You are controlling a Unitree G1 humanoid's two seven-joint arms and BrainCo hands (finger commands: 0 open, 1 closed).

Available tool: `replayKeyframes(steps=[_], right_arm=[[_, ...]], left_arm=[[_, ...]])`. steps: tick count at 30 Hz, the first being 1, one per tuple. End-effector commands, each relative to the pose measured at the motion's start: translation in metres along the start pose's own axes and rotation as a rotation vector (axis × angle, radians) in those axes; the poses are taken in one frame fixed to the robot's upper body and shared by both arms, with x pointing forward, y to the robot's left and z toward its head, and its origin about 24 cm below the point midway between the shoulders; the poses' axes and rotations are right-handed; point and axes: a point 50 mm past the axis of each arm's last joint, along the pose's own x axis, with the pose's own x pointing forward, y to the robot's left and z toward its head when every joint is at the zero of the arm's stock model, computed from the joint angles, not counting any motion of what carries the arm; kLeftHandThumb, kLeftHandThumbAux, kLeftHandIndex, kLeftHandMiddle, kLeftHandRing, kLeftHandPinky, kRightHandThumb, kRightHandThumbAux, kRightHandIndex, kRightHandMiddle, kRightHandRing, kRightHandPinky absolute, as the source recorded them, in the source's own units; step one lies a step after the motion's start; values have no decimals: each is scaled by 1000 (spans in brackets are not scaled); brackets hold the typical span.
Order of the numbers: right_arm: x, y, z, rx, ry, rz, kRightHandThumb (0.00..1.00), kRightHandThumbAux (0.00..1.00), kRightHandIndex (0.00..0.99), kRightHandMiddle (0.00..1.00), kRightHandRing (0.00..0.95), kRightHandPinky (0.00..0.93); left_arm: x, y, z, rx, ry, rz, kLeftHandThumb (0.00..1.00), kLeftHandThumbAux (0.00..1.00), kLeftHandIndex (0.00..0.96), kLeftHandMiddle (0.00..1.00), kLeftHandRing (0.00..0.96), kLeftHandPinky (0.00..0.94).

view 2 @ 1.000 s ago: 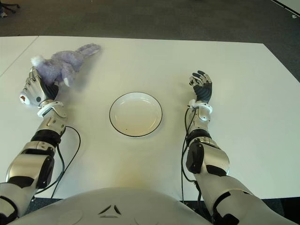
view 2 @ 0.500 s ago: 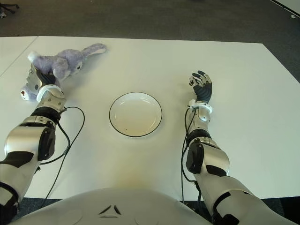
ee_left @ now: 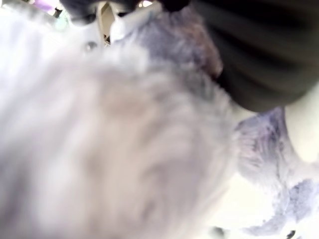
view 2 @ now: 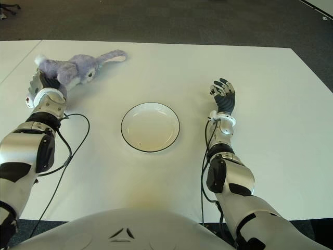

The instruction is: Put the doll into the plate.

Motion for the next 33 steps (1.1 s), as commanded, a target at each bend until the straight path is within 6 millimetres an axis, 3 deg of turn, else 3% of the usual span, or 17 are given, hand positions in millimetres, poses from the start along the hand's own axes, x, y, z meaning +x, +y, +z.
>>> replayKeyframes(steps=[1, 6, 19, 25, 27, 33], right_arm=[[-78, -32, -93, 4, 454, -121, 438, 882, 246, 318, 351, 367], [-79, -32, -93, 9, 455, -128, 457, 889, 249, 322, 359, 388], [-79, -31, -94, 16, 454, -121, 429, 879, 237, 312, 347, 368], [-79, -31, -94, 9, 456, -127, 436, 881, 236, 313, 341, 367], [-79, -31, -94, 9, 453, -127, 457, 879, 242, 317, 347, 380], [-79, -30, -94, -2, 458, -120, 459, 878, 251, 323, 355, 382]], left_arm=[[-6, -14, -4, 71, 15, -86, 951, 649, 451, 437, 509, 538], [-8, -10, 26, 85, -61, -22, 948, 648, 419, 480, 498, 593], [-29, -1, 69, 152, -341, 231, 946, 650, 396, 500, 514, 754], [-63, 24, 78, 129, -548, 362, 947, 651, 385, 503, 531, 808], [-76, 33, 81, 112, -616, 383, 864, 663, 400, 535, 778, 835], [-98, 49, 90, 62, -706, 402, 853, 664, 407, 548, 838, 849]])
